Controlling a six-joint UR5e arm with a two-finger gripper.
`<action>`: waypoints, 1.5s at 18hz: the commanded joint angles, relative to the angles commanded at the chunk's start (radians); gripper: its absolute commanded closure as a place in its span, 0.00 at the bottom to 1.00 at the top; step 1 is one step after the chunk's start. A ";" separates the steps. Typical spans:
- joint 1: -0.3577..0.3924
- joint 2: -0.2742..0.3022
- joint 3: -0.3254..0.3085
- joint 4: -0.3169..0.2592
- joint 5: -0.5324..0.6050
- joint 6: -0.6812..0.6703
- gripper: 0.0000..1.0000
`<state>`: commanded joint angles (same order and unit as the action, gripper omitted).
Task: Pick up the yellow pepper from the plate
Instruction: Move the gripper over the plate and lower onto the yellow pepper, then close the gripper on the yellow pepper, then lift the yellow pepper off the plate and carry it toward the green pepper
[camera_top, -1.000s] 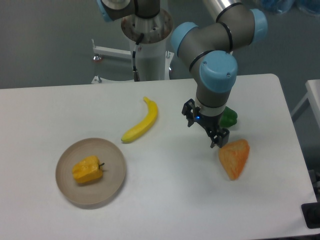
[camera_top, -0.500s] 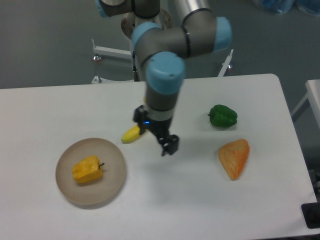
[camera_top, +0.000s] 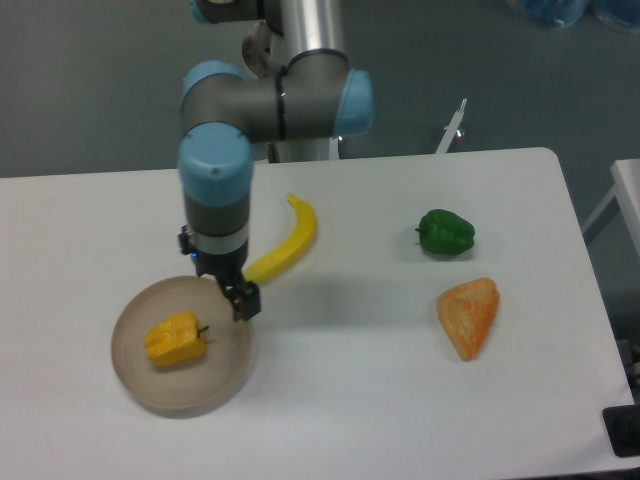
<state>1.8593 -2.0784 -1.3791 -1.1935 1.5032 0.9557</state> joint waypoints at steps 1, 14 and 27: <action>-0.006 -0.015 0.003 0.002 0.005 -0.003 0.00; -0.078 -0.118 0.011 0.126 0.109 -0.012 0.00; -0.055 -0.071 0.043 0.114 0.061 -0.035 0.90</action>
<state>1.8039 -2.1493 -1.3361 -1.0799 1.5647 0.9206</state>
